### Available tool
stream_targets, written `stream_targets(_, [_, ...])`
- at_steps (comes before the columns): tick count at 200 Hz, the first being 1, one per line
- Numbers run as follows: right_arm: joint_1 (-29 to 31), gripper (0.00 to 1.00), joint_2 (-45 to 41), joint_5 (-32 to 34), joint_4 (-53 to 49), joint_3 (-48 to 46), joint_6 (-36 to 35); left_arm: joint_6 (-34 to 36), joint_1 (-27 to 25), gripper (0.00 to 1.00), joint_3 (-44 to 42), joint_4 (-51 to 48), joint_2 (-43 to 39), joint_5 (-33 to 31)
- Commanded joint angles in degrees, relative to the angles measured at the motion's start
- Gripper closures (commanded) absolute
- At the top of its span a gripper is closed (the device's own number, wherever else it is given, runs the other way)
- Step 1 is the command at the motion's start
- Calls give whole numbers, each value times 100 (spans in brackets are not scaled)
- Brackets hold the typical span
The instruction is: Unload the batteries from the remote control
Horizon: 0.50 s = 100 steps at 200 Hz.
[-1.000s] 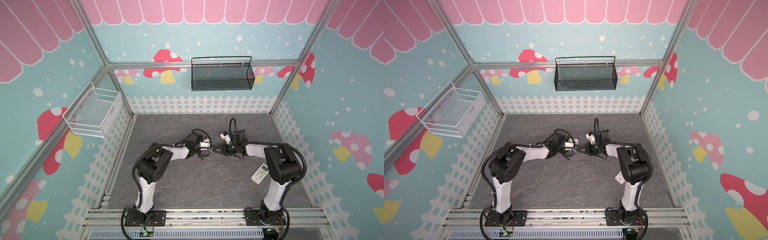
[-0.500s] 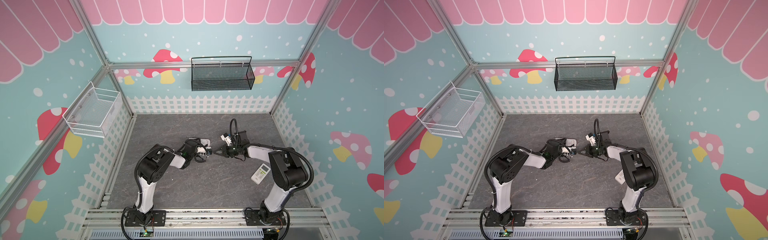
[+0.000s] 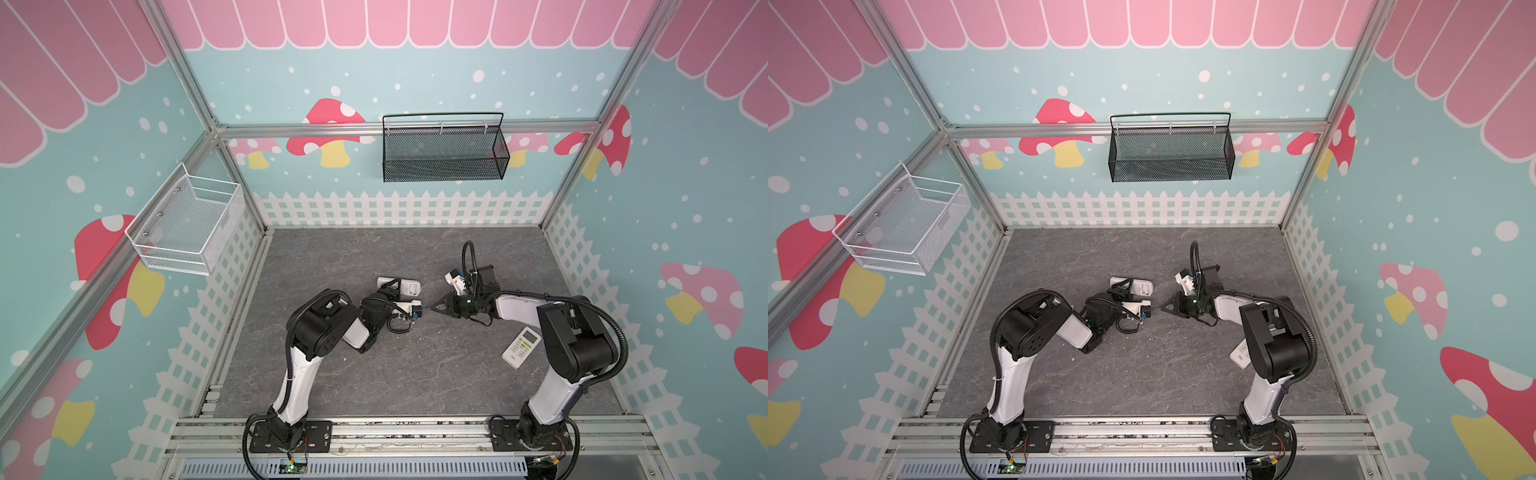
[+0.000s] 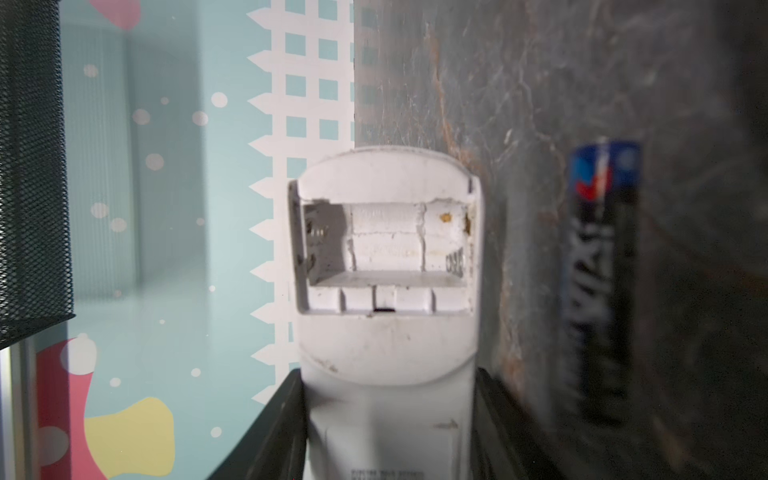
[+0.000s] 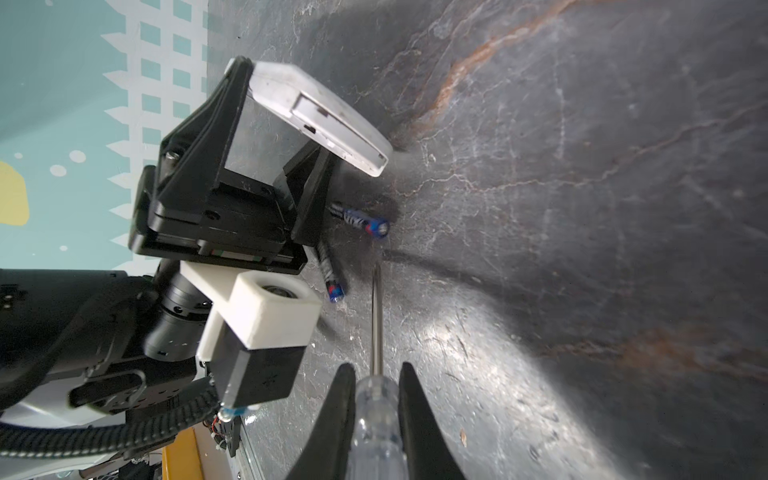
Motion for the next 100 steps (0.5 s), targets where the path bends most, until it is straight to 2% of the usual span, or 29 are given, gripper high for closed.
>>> stream_targets(1, [3, 100, 70, 53, 186, -66, 60, 573, -42, 100, -78, 1150, 250, 56])
stream_targets(45, [-2, 100, 27, 249, -52, 72, -119, 84, -16, 100, -40, 349, -469, -262])
stream_targets(100, [-3, 100, -107, 316, -128, 107, -247, -655, 208, 100, 323, -2059, -1624, -823])
